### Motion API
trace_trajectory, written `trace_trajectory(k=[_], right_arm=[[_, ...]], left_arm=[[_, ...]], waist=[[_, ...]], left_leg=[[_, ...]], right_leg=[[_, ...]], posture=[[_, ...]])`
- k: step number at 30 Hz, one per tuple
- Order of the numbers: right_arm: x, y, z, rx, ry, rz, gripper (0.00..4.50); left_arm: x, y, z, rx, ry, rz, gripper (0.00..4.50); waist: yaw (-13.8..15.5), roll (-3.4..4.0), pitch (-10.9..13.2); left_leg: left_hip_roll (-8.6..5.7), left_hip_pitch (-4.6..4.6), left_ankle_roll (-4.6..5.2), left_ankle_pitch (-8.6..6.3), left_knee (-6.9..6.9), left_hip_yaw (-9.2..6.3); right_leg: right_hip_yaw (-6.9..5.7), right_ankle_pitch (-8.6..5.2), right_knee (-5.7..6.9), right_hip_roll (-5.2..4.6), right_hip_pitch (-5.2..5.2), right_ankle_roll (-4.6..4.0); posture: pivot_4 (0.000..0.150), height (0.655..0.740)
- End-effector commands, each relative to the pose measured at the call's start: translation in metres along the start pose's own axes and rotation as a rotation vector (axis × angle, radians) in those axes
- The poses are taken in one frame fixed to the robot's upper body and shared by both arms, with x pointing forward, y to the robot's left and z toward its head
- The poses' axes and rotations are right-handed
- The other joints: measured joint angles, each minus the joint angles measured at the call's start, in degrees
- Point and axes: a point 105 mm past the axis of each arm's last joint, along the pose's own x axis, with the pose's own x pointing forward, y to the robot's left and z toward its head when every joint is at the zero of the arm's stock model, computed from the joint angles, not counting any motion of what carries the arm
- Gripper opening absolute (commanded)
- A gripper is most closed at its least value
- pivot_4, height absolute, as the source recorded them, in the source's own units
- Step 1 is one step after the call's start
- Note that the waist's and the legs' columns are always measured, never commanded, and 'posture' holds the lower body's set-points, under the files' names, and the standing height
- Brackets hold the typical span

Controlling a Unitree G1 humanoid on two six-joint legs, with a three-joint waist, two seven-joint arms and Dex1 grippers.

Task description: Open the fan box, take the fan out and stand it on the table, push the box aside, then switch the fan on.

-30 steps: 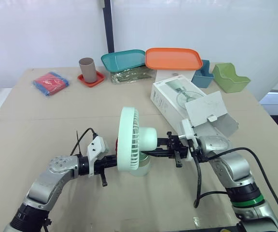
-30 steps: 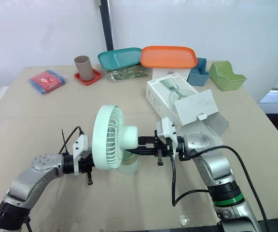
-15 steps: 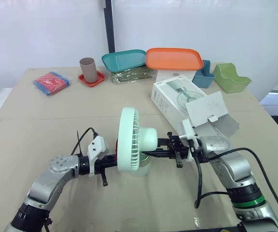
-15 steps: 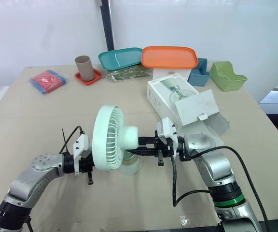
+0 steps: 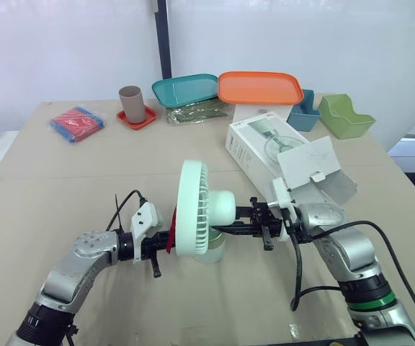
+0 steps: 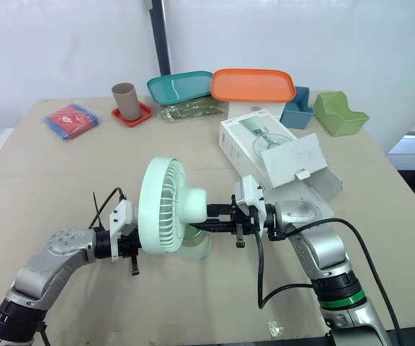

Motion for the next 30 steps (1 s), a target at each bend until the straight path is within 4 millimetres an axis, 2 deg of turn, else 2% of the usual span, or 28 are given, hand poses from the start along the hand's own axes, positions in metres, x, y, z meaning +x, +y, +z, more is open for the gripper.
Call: trace_trajectory(k=[1, 8, 12, 15, 22, 26, 30], right_arm=[[0.003, 0.005, -0.002, -0.001, 0.017, 0.019, 0.36], [0.000, 0.004, -0.003, -0.006, 0.021, 0.013, 0.36], [-0.001, 0.002, -0.002, -0.008, 0.019, 0.014, 0.36], [0.001, -0.005, 0.008, -0.005, -0.019, -0.008, 0.36], [0.012, -0.025, 0.049, -0.029, -0.093, 0.005, 0.36], [0.022, -0.044, 0.055, -0.063, -0.085, 0.011, 0.36], [0.030, -0.059, 0.057, -0.053, -0.101, 0.041, 0.36]], left_arm=[[-0.006, -0.007, 0.015, 0.074, -0.045, -0.014, 0.03], [-0.041, -0.001, 0.011, 0.118, -0.012, 0.063, 0.03], [-0.052, 0.002, 0.010, 0.147, -0.007, 0.100, 0.03], [-0.058, 0.005, 0.012, 0.173, -0.023, 0.137, 0.03], [-0.063, 0.007, 0.010, 0.150, -0.043, 0.173, 0.03], [-0.060, 0.007, 0.016, 0.139, -0.077, 0.174, 0.03], [-0.054, -0.006, 0.025, 0.124, -0.125, 0.101, 0.03]], waist=[[0.0, 0.00, 0.0], [-0.1, 0.00, 0.0], [0.0, 0.00, 0.0], [0.0, 0.00, 0.0], [-0.2, 0.04, 0.0], [-0.1, 0.04, 0.0], [-0.1, 0.02, 0.0]], left_leg=[[0.00, 0.00, 0.00, 0.00, 0.00, 0.00], [0.06, 0.03, 0.01, -0.01, 0.00, 0.05], [0.04, 0.03, 0.01, -0.01, 0.00, 0.04], [0.05, 0.02, 0.01, -0.01, 0.00, 0.04], [0.07, -0.02, 0.01, -0.01, 0.00, 0.09], [0.07, -0.07, 0.01, -0.01, 0.00, 0.07], [0.06, -0.08, 0.01, -0.01, 0.00, 0.06]], right_leg=[[0.00, 0.00, 0.00, 0.00, 0.00, 0.00], [0.01, 0.00, 0.01, 0.03, -0.02, -0.01], [0.01, 0.00, 0.01, 0.02, -0.01, -0.01], [0.01, 0.00, 0.01, 0.02, -0.01, -0.01], [0.01, 0.03, 0.02, 0.03, -0.11, -0.06], [-0.02, 0.04, 0.02, 0.03, -0.15, -0.07], [-0.03, 0.04, 0.02, 0.01, -0.15, -0.08]], posture=[[0.150, 0.7400], [0.150, 0.7400], [0.150, 0.7400], [0.150, 0.7400], [0.150, 0.7400], [0.150, 0.7400], [0.150, 0.7400]])
